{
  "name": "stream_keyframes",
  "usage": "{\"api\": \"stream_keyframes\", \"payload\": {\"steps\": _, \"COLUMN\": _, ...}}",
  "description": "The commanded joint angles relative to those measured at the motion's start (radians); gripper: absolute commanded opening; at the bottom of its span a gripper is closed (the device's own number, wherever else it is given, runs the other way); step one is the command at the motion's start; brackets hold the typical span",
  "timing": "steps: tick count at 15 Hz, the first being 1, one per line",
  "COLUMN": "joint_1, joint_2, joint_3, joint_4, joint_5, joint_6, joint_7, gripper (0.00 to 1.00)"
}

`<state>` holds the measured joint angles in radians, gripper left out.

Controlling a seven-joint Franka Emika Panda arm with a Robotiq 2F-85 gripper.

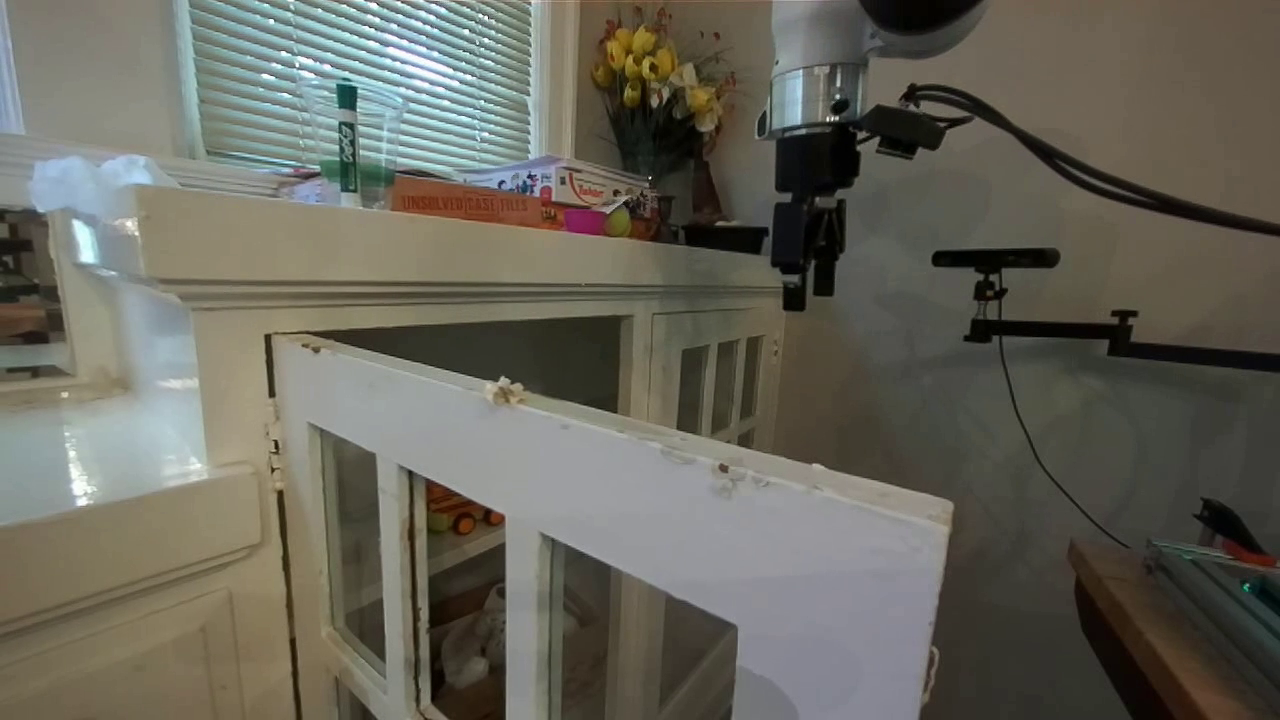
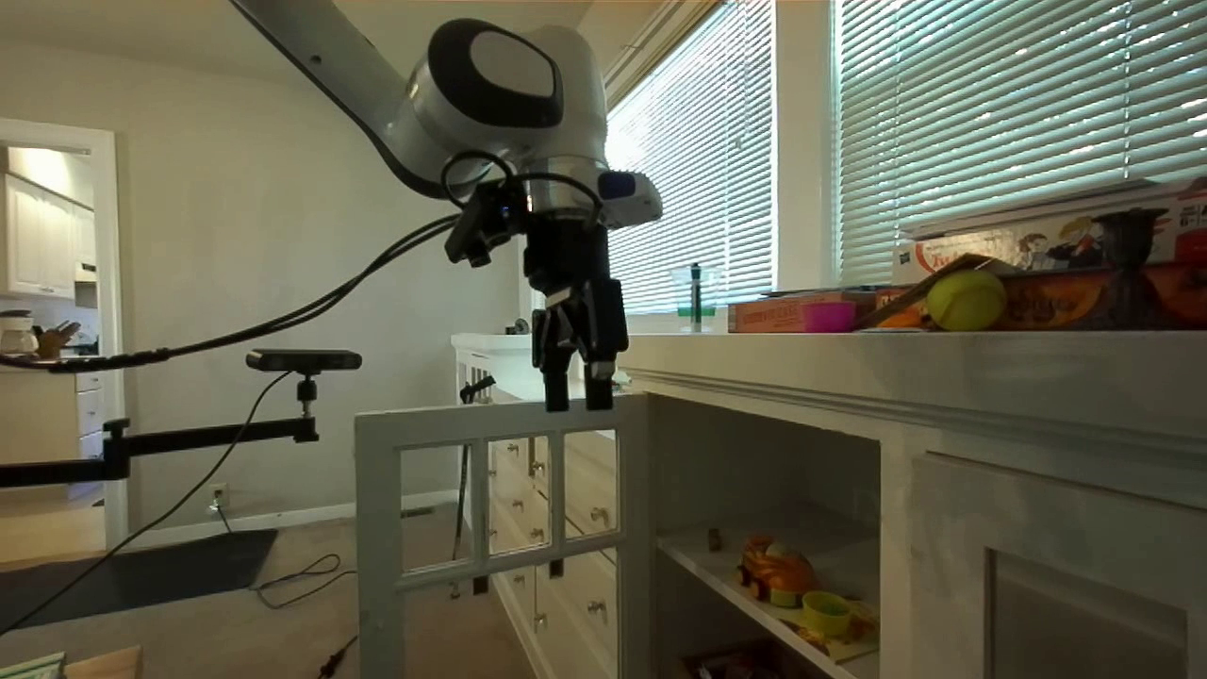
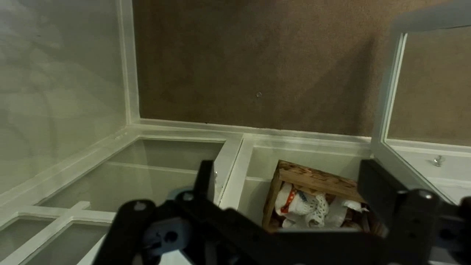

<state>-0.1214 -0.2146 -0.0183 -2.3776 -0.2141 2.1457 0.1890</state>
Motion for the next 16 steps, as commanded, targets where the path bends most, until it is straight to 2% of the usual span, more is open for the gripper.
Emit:
{"api": "stream_keyframes", "payload": {"steps": 1, "joint_1": 0.015, "joint_2": 0.033, "joint_3": -0.001, "joint_4": 0.033, "joint_5": -0.001, "joint_6": -0.046, "joint_7": 0.011, "gripper": 1.0}}
{"api": "stream_keyframes", "payload": {"steps": 3, "joint_1": 0.037, "joint_2": -0.014, "joint_3": -0.016, "joint_4": 0.027, "joint_5": 0.1, "joint_6": -0.064, "joint_7": -0.067, "gripper": 1.0}}
{"api": "stream_keyframes", "payload": {"steps": 4, "joint_1": 0.021, "joint_2": 0.021, "joint_3": -0.008, "joint_4": 0.01, "joint_5": 0.031, "joint_6": -0.017, "joint_7": -0.011, "gripper": 1.0}}
{"api": "stream_keyframes", "payload": {"steps": 7, "joint_1": 0.031, "joint_2": -0.001, "joint_3": -0.008, "joint_4": 0.023, "joint_5": 0.069, "joint_6": -0.041, "joint_7": -0.037, "gripper": 1.0}}
{"api": "stream_keyframes", "payload": {"steps": 16, "joint_1": 0.031, "joint_2": -0.004, "joint_3": -0.01, "joint_4": 0.025, "joint_5": 0.073, "joint_6": -0.043, "joint_7": -0.04, "gripper": 1.0}}
